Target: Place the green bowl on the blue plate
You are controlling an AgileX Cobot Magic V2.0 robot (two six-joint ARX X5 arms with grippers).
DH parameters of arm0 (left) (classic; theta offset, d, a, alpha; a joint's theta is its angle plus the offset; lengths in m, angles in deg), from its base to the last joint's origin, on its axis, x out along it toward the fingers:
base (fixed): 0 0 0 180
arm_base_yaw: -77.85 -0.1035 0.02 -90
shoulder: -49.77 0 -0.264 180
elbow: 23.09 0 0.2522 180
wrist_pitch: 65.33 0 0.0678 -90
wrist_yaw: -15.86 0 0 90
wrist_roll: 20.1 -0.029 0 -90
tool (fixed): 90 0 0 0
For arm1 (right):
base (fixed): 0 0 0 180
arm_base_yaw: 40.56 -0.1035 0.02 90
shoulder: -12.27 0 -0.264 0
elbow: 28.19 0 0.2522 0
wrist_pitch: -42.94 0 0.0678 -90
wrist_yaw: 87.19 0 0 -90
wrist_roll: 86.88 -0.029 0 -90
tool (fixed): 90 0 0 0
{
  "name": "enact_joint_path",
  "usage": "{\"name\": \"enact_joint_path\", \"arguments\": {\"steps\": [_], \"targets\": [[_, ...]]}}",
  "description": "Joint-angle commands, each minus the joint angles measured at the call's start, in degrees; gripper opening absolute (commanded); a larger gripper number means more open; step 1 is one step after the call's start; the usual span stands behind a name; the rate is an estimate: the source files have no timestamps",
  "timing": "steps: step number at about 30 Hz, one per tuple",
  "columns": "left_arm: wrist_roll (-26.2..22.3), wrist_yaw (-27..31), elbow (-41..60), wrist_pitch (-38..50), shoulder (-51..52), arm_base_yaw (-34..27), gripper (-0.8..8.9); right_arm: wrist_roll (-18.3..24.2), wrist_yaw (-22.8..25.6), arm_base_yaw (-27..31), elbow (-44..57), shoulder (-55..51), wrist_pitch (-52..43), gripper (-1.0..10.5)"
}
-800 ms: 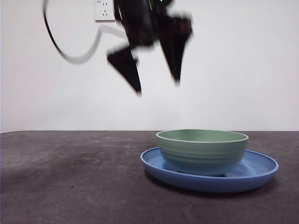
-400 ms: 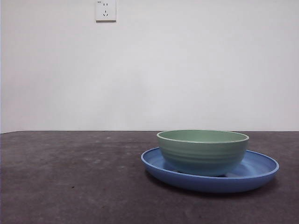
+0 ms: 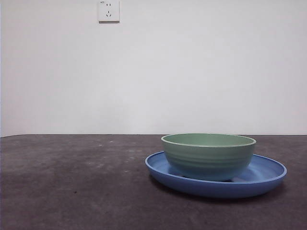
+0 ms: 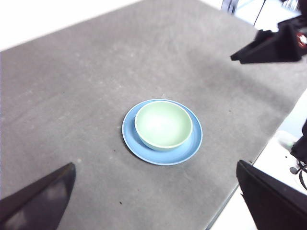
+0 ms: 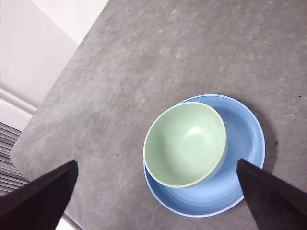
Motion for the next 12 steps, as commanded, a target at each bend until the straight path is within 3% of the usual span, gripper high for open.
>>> {"name": "enact_joint_path", "arguments": {"steps": [1, 7, 12], "targets": [[3.56, 0.00, 5.05, 0.83, 4.92, 0.24, 5.94, 0.31, -0.26, -0.02, -0.98, 0.17, -0.44, 6.5], [5.57, 0.04, 14.73, 2.45, 13.97, 0.26, 5.94, 0.31, -0.24, -0.02, -0.96, 0.17, -0.42, 6.5], [5.53, 0.02, 16.31, 1.44, 15.63, 0.26, 5.94, 0.72, -0.24, -0.02, -0.96, 0.17, -0.35, 6.5]]}}
